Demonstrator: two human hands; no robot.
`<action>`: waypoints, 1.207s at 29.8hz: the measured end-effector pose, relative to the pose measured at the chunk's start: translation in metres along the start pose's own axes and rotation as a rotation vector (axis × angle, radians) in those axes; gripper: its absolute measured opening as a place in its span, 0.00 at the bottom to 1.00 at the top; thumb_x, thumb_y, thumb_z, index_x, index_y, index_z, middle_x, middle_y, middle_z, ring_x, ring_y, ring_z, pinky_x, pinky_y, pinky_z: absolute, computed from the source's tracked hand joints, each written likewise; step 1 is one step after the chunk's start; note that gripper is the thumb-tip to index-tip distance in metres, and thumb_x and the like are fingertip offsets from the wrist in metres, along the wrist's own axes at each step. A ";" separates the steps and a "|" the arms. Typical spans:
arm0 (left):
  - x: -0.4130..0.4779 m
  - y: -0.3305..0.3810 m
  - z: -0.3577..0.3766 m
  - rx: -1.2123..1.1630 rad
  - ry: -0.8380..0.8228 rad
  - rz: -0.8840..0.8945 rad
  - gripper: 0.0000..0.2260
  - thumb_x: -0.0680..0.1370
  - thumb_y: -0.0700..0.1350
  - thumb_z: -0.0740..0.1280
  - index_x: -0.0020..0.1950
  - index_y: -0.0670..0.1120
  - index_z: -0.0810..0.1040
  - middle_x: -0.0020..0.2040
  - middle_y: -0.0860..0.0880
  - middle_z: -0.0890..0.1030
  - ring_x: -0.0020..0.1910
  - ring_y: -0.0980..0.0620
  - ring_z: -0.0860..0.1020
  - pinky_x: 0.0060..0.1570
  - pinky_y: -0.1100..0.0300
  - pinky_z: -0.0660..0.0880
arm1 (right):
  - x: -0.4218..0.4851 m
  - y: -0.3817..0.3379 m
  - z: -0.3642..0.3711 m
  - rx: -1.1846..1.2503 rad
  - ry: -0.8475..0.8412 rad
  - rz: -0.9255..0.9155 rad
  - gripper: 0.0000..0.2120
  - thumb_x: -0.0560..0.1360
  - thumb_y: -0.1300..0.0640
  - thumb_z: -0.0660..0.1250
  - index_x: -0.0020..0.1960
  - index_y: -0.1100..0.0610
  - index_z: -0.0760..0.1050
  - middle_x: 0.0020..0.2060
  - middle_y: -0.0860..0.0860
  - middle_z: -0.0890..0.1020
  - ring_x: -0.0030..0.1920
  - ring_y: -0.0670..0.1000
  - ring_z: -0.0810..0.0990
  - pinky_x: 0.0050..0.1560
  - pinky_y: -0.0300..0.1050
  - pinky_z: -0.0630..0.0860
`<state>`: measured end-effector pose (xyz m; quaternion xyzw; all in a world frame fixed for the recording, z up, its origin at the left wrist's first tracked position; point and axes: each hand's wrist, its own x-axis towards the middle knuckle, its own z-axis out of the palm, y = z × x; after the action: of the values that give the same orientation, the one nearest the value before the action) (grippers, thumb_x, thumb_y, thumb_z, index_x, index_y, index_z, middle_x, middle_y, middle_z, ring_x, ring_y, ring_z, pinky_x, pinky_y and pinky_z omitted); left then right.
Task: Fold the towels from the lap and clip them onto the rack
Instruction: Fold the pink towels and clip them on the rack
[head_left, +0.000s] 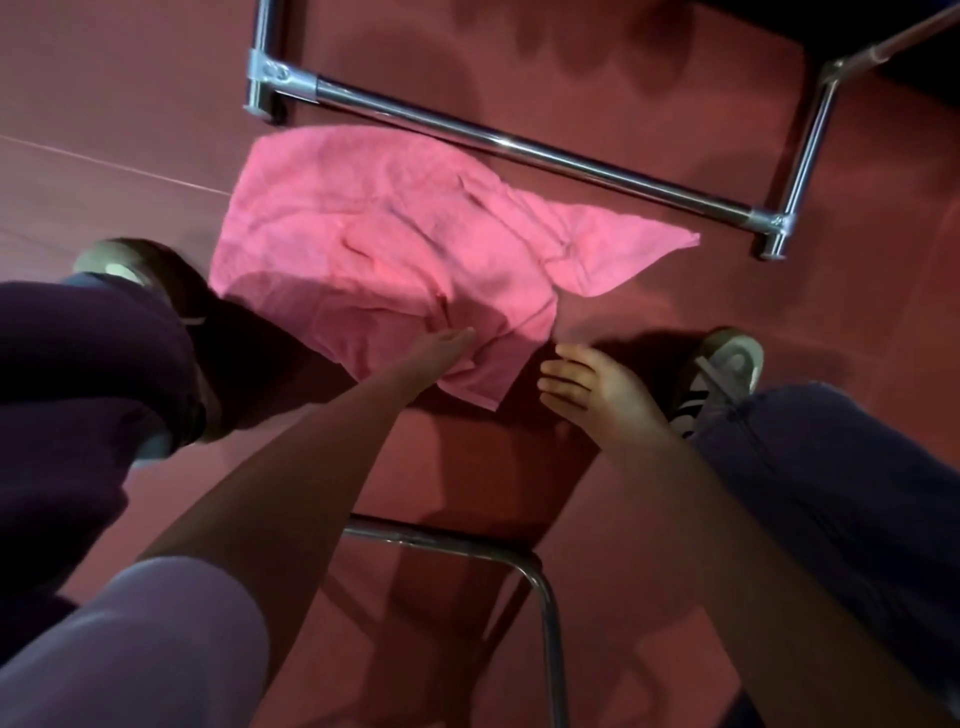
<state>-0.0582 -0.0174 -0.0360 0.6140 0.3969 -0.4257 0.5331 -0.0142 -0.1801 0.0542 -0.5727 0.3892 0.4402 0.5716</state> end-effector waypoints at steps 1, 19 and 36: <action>0.003 0.000 0.004 -0.012 0.004 0.026 0.19 0.78 0.50 0.60 0.62 0.37 0.73 0.62 0.37 0.75 0.63 0.40 0.73 0.64 0.51 0.68 | 0.000 -0.002 -0.004 0.012 0.015 0.000 0.12 0.79 0.60 0.50 0.43 0.56 0.71 0.38 0.53 0.76 0.34 0.47 0.78 0.36 0.37 0.77; -0.196 0.049 -0.017 -0.393 0.078 0.423 0.07 0.77 0.44 0.61 0.39 0.48 0.75 0.26 0.56 0.78 0.26 0.62 0.76 0.34 0.64 0.68 | -0.145 0.019 0.031 -0.018 -0.029 -0.399 0.10 0.78 0.61 0.56 0.56 0.53 0.71 0.54 0.50 0.74 0.52 0.45 0.73 0.49 0.37 0.68; -0.413 0.032 0.005 -0.424 -0.180 0.997 0.17 0.67 0.49 0.67 0.56 0.54 0.71 0.56 0.48 0.76 0.48 0.56 0.76 0.49 0.63 0.72 | -0.319 0.035 0.033 0.026 0.001 -1.070 0.08 0.76 0.59 0.62 0.39 0.59 0.70 0.30 0.50 0.64 0.29 0.41 0.62 0.29 0.35 0.60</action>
<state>-0.1624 -0.0403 0.3648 0.5680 0.0878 -0.0829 0.8141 -0.1483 -0.1671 0.3469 -0.6841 0.0486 0.0824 0.7231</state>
